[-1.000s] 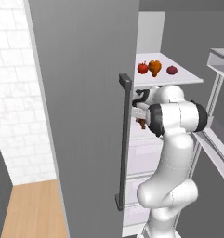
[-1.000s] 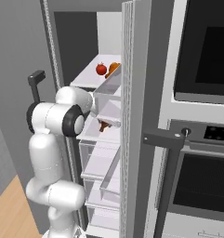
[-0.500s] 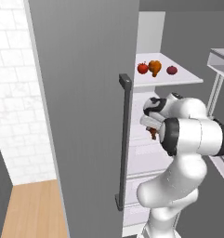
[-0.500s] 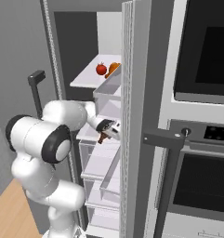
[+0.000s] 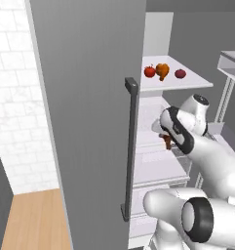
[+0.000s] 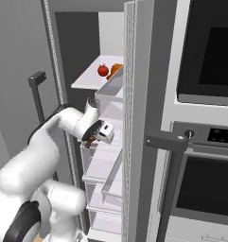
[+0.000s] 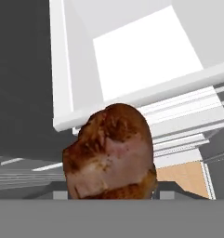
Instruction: Place one tomato and one chicken drumstick in each tupperware on the nearby counter, to pack two identical lunches.
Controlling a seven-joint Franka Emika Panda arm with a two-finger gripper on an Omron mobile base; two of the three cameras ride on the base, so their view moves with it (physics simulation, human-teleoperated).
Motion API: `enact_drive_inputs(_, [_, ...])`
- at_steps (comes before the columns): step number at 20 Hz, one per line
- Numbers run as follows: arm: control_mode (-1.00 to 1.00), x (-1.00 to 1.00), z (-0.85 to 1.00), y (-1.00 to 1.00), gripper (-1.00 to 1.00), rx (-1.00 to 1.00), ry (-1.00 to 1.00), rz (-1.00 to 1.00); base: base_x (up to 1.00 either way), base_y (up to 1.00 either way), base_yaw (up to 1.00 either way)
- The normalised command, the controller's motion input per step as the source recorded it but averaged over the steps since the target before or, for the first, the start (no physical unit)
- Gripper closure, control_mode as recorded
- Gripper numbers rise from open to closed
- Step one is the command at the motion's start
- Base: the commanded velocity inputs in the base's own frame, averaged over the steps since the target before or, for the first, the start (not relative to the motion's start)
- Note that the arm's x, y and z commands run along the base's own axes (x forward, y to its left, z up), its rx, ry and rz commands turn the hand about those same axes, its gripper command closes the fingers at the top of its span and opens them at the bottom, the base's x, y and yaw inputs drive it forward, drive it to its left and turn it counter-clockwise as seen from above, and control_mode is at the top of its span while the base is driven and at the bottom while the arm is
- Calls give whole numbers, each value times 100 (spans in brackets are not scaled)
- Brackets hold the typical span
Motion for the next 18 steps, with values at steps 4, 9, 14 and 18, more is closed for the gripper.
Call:
enact_drive_inputs(4, [-100, -92, 100, 37, 100, -7, 0, -2, 0, 0, 0])
enact_drive_inputs(9, [-100, -82, 69, 41, 100, -10, 1, -1, 0, 0, 0])
enact_drive_inputs(14, [100, -25, 2, 29, 100, -10, 3, 0, -37, 8, 2])
enact_drive_inputs(18, [100, 0, 0, 0, 100, 0, 0, 0, -100, 20, 1])
